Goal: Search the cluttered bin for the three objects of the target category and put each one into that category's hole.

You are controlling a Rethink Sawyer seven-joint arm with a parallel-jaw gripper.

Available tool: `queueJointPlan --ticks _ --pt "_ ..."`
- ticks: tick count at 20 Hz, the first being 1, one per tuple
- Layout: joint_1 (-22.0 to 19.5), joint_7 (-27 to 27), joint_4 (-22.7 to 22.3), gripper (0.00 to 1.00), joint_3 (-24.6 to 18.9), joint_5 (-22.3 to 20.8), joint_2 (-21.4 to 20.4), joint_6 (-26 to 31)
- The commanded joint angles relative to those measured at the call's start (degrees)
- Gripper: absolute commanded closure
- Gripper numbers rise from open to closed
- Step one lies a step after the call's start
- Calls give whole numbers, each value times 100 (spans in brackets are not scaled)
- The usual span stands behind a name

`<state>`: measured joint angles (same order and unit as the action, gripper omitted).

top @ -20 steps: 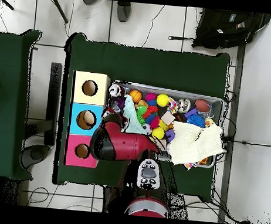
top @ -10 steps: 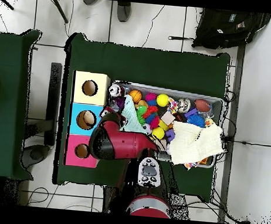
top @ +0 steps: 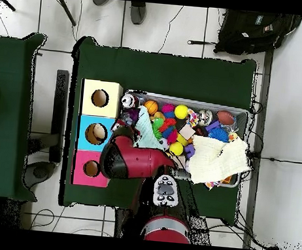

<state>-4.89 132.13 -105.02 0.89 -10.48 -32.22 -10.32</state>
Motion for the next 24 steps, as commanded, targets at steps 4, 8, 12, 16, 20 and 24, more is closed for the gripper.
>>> queueJointPlan --ticks 4,8,12,16,20,24 --pt "-235 591 -222 0 -369 -418 417 -602" --pt "-234 686 -267 100 -321 -415 427 -823" --pt "-223 709 -278 100 -292 -362 421 -878" --pt "-156 707 -269 100 -251 -278 404 -837" --pt "-178 670 -283 100 -297 -279 329 -654" --pt "-125 625 -389 100 -280 -175 83 -236"
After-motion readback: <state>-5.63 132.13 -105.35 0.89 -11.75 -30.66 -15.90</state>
